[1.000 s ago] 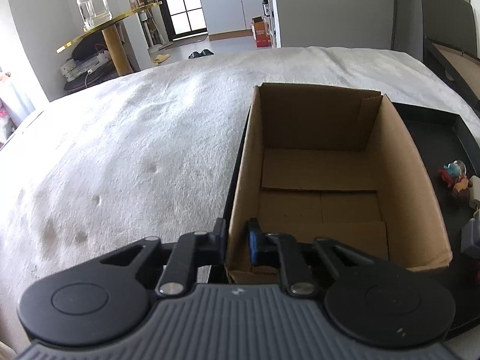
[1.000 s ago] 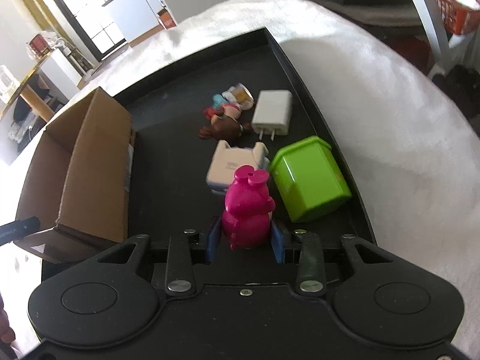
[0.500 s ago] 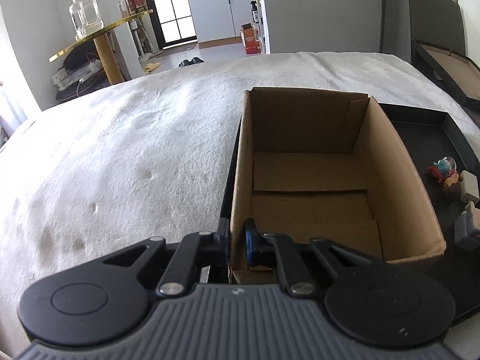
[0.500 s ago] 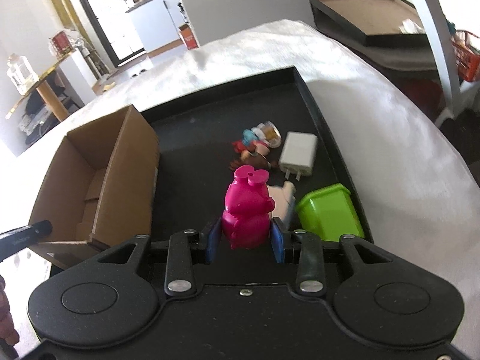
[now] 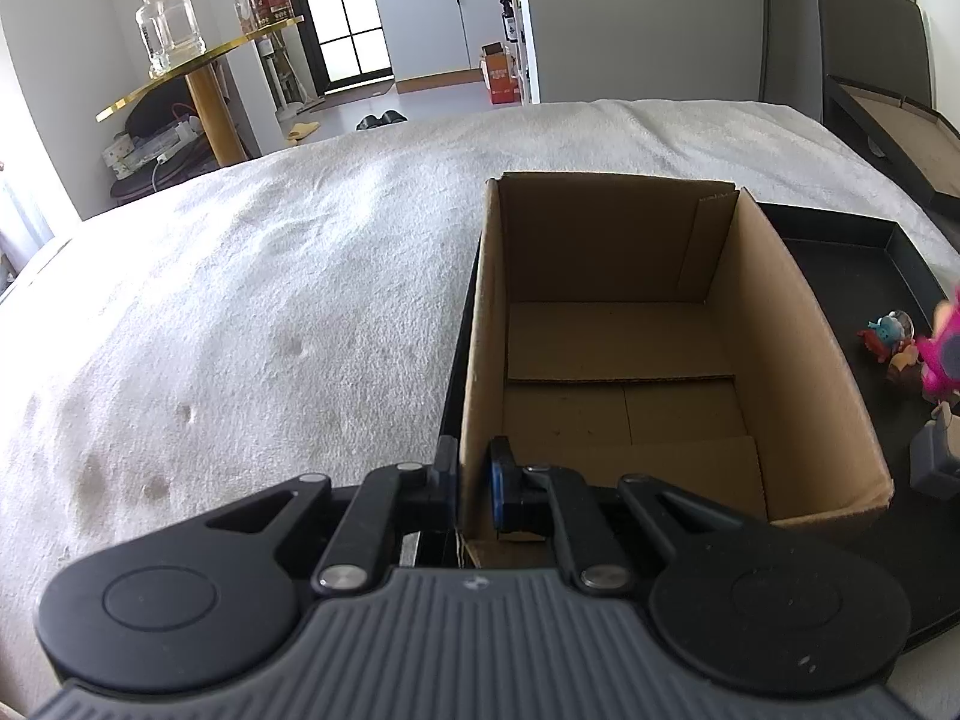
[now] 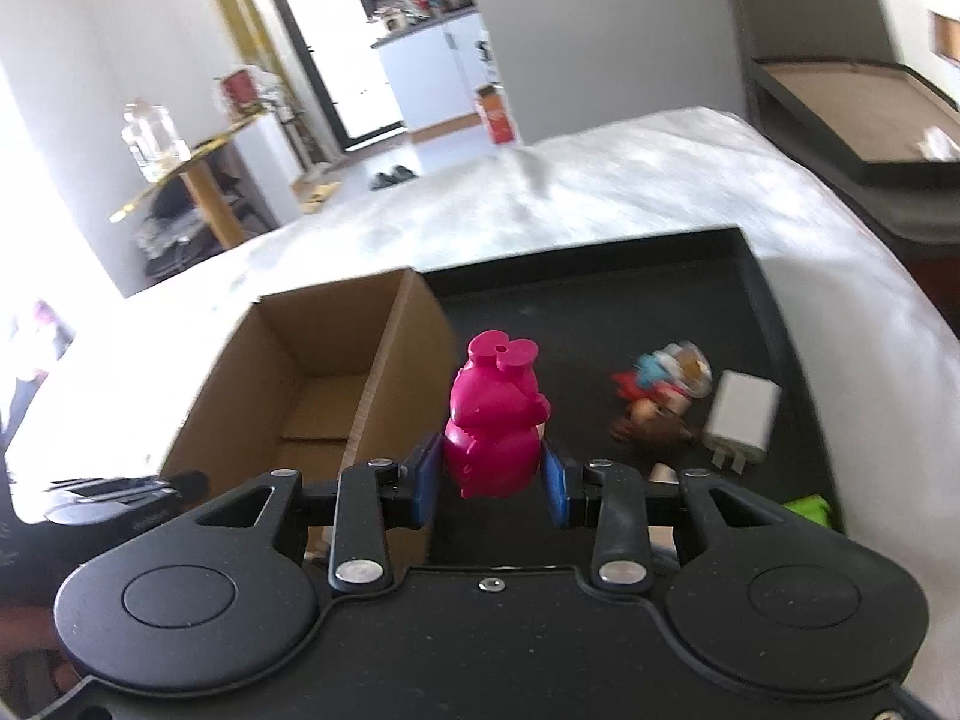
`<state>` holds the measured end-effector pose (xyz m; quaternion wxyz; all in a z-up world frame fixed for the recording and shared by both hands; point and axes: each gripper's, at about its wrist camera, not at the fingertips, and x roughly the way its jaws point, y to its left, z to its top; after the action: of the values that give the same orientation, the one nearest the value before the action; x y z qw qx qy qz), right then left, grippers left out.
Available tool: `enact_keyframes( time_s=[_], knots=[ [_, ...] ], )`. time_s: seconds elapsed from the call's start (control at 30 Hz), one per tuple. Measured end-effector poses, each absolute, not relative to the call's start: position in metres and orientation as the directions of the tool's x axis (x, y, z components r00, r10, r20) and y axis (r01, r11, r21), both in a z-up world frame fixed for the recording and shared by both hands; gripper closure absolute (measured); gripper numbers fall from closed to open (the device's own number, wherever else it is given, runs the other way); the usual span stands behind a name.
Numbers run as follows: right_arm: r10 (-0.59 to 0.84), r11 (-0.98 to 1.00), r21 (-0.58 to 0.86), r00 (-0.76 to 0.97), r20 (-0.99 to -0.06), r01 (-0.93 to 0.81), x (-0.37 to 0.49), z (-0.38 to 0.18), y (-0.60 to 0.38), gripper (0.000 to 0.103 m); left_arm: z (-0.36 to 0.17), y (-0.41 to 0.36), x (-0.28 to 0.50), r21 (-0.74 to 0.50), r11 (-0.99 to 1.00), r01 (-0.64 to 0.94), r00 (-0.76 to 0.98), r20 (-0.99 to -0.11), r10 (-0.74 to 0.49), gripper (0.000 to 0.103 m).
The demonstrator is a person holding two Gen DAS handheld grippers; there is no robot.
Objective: Organize rigid objects
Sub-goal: 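Lift the pink pig toy with the right gripper and release it into the cardboard box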
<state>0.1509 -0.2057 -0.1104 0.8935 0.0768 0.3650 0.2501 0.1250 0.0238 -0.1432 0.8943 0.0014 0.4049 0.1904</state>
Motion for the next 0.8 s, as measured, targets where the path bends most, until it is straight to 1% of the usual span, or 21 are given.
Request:
enact_keyframes(
  time_s=[0.23, 0.6, 0.8],
  knots=[
    [0.594, 0.800, 0.338, 0.574, -0.564, -0.495, 0.153, -0.098, -0.179, 0.068, -0.146, 0.030, 0.126, 0.146, 0.929, -0.340, 0.599, -0.728, 0.334, 0.092],
    [0.638, 0.753, 0.335, 0.505, -0.581, -0.567, 0.156, -0.094, -0.137, 0.068, -0.144, 0.035, 0.125, 0.112, 0.935, -0.336, 0.599, -0.741, 0.304, 0.093],
    [0.623, 0.749, 0.310, 0.460, -0.633, -0.586, 0.161, -0.099, -0.114, 0.068, -0.142, 0.037, 0.128, 0.101, 0.938, -0.331, 0.603, -0.742, 0.293, 0.093]
  ],
)
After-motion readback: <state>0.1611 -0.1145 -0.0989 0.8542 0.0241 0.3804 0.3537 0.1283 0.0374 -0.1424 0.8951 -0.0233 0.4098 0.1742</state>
